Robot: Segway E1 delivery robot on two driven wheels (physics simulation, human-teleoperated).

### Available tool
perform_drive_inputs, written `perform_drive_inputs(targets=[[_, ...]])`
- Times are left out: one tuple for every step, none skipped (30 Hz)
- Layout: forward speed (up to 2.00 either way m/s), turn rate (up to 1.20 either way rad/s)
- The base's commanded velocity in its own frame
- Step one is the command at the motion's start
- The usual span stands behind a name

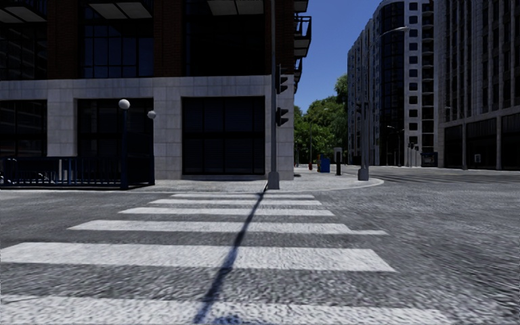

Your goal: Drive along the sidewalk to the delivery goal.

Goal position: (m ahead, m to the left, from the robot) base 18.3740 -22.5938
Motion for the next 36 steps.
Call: perform_drive_inputs(targets=[[2.00,0.00],[2.00,0.00],[2.00,0.00],[2.00,0.00],[2.00,0.00],[2.00,0.00],[2.00,0.00],[2.00,0.05],[2.00,0.25],[2.00,0.72],[2.00,0.72],[2.00,0.95],[2.00,1.09],[2.00,1.13],[2.00,1.14],[2.00,1.14],[2.00,1.09],[2.00,0.49],[2.00,0.34],[2.00,0.34],[2.00,0.26],[2.00,0.24],[2.00,0.22],[2.00,0.18],[2.00,0.15],[2.00,0.10],[2.00,0.10],[2.00,0.05],[2.00,0.03],[2.00,0.02],[2.00,0.02],[2.00,0.00],[2.00,0.00],[2.00,0.00],[2.00,0.00],[2.00,0.00]])
